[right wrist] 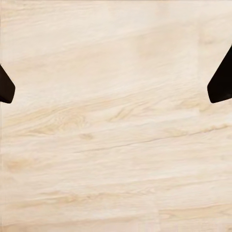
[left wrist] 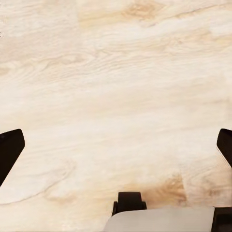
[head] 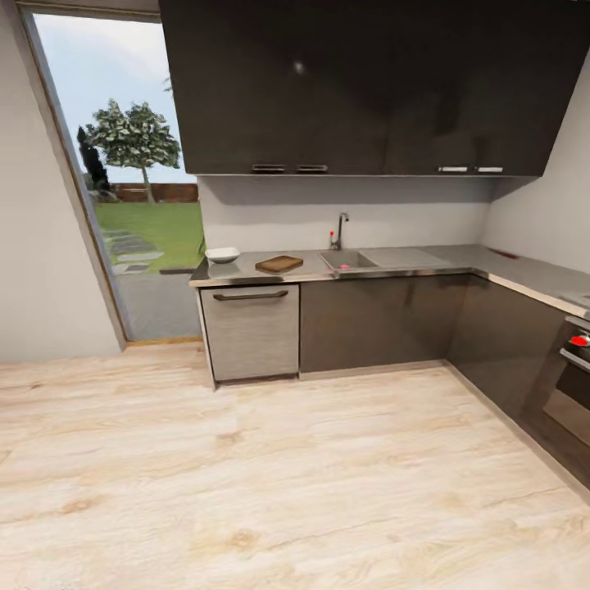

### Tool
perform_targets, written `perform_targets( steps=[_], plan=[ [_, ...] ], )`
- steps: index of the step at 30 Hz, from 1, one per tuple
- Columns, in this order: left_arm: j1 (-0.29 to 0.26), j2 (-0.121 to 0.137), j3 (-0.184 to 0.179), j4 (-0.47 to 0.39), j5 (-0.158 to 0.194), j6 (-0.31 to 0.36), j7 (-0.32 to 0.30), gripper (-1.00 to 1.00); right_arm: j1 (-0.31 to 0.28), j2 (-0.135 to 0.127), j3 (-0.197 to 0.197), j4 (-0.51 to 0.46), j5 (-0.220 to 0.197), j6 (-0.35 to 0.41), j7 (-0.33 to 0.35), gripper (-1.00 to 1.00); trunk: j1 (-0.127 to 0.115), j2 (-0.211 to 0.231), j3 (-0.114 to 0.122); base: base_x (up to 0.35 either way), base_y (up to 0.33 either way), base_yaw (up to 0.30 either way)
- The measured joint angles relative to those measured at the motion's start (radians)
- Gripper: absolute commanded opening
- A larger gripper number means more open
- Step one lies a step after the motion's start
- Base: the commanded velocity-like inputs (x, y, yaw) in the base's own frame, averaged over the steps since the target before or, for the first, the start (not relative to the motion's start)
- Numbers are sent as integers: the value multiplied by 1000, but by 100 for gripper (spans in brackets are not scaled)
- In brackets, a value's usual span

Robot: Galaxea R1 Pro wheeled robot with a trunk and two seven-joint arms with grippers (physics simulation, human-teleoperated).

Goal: In the kitchen, take the Vidalia onion out of the sink, dice it on the chopping board with the paring knife, put the diced onion into the bowl on the countertop, then place both the paring knife and the chopping board into the sink.

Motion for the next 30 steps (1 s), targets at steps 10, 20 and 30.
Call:
perform_targets(
  steps=[10, 20, 30],
  plan=[
    [0, 0, 1, 0, 0, 0, 0, 100, 0, 0, 0, 0, 0, 0, 0, 100, 0, 0, -6, 305, -26, 198],
    [0, 0, 1, 0, 0, 0, 0, 100, 0, 0, 0, 0, 0, 0, 0, 100, 0, 0, -7, 327, -22, 23],
    [0, 0, 1, 0, 0, 0, 0, 100, 0, 0, 0, 0, 0, 0, 0, 100, 0, 0, -7, 287, -200, 1]
  ],
)
